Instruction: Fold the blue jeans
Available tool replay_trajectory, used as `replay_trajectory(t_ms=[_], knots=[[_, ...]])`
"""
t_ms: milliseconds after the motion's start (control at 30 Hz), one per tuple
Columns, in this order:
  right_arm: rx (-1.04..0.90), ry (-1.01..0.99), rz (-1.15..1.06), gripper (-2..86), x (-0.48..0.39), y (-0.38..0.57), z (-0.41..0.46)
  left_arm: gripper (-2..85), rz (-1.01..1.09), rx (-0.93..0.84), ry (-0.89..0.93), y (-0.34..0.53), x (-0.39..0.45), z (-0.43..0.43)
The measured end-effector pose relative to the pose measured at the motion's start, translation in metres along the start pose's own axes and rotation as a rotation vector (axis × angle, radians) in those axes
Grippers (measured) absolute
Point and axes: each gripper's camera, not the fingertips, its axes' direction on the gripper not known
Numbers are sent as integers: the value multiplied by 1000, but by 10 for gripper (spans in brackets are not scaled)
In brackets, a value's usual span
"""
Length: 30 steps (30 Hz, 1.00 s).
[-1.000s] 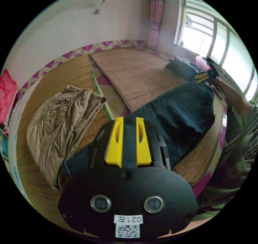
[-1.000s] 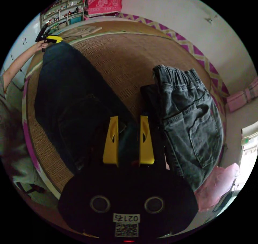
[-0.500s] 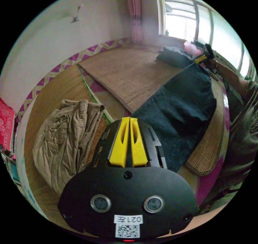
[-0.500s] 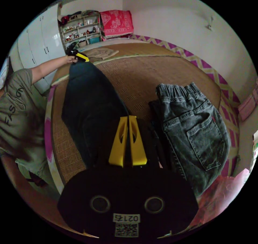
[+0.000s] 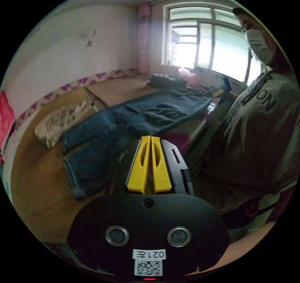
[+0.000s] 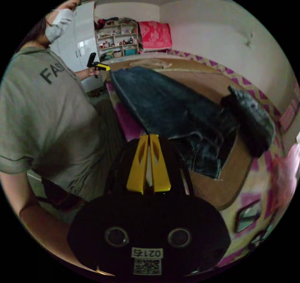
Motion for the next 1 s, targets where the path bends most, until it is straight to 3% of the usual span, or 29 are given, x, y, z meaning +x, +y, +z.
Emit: replay_trajectory(t_ms=[67,167,267,367,467,633,700,833,900,1000], knots=[[-1,-19,102,-9,3,22,25,-9,-77,-39,5,24,1,16],[102,-49,226,-5,14,40,20,-9,-186,35,23,42,1,5],[39,-37,187,0,13,27,-8,-8,-190,114,24,35,7,-31],[81,64,143,14,15,10,-52,-4,-233,179,-149,20,3,-68],[179,184,191,68,41,-10,-72,17,-271,59,-295,-7,-14,-60],[-49,305,378,51,108,-23,-25,26,-414,-142,-272,-16,-52,-17],[-4,280,431,29,121,-9,-28,-1,-494,-8,-236,4,-62,-31],[-14,267,472,0,131,-16,-51,-8,-527,19,-197,16,-63,-50],[181,288,407,-5,127,-28,-91,-9,-477,144,-221,16,-52,-71],[268,300,479,-6,166,-46,-111,-9,-478,143,-221,10,-57,-72]])
